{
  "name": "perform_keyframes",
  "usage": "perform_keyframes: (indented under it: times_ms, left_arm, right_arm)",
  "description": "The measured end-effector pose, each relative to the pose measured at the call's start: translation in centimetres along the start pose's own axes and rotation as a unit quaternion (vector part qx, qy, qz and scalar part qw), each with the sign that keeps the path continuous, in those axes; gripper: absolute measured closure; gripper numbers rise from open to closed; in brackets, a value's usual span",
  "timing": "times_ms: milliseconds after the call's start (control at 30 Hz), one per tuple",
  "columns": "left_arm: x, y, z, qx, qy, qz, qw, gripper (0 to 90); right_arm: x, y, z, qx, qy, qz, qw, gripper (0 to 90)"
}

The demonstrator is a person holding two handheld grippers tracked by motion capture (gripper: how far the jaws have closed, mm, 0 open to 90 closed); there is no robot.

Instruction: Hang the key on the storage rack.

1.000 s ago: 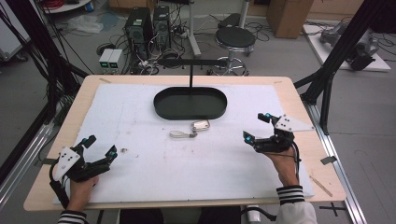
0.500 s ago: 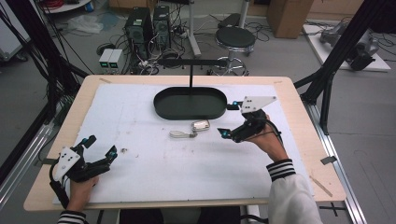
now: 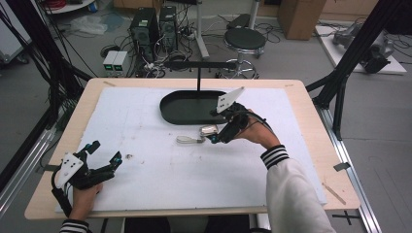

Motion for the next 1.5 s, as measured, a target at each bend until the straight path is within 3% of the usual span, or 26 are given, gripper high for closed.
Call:
perform_keyframes:
  times_ms: [167,267,500,567,633,767,833,933,1067,1367,1400,1500]
  left_arm:
    - [0.0,0.0,0.0,0.000,0.000,0.000,1.0000,12.0]
    - [0.0,0.0,0.0,0.000,-0.001,0.000,1.0000,12.0]
    - [0.0,0.0,0.0,0.000,0.001,0.000,1.0000,12.0]
    - [0.0,0.0,0.0,0.000,0.000,0.000,1.0000,12.0]
    - [0.0,0.0,0.0,0.000,0.001,0.000,1.0000,12.0]
    - [0.0,0.0,0.0,0.000,0.000,0.001,1.0000,12.0]
    - [0.0,0.0,0.0,0.000,0.000,0.001,1.0000,12.0]
    - [0.0,0.0,0.0,0.000,-0.001,0.001,1.0000,12.0]
    - [0.0,0.0,0.0,0.000,-0.001,0.001,1.0000,12.0]
    - [0.0,0.0,0.0,0.001,-0.002,-0.001,1.0000,12.0]
    - [0.0,0.1,0.0,0.000,-0.002,-0.001,1.0000,12.0]
    - [0.0,0.0,0.0,0.000,-0.001,-0.001,1.0000,11.9]
  right_arm:
    - [0.0,-1.3,-0.5,-0.029,0.009,-0.010,0.9995,6.5]
    - [0.2,-2.3,-0.9,-0.069,0.015,-0.007,0.9975,6.5]
    - [0.3,-3.7,-1.8,-0.104,0.012,-0.005,0.9945,6.6]
    - [0.3,-4.6,-2.0,-0.118,0.021,0.000,0.9928,7.1]
    - [0.2,-5.0,-2.0,-0.125,0.025,-0.011,0.9918,15.0]
    - [0.3,-6.2,-1.8,-0.146,0.043,-0.015,0.9883,15.2]
    - [0.3,-6.5,-1.5,-0.159,0.034,-0.012,0.9867,15.2]
    - [0.5,-7.3,-1.0,-0.185,0.043,-0.007,0.9818,18.0]
    - [0.8,-7.9,-0.6,-0.201,0.043,-0.004,0.9787,20.9]
    - [0.9,-8.7,-0.4,-0.213,0.047,-0.008,0.9758,31.3]
    - [1.1,-9.0,-0.2,-0.225,0.046,-0.008,0.9732,36.2]
    - [1.1,-9.3,0.0,-0.233,0.045,-0.011,0.9713,41.9]
Point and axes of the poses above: each handheld gripper's, and its own axes: y roughly backward along the jaws, z roughly out of its underside, x roughly to its right, the point moved 4 cm from there along -y, roughly forward along the jaws, and after that the axes turned 14 degrees about -y, right-handed, at the moved point
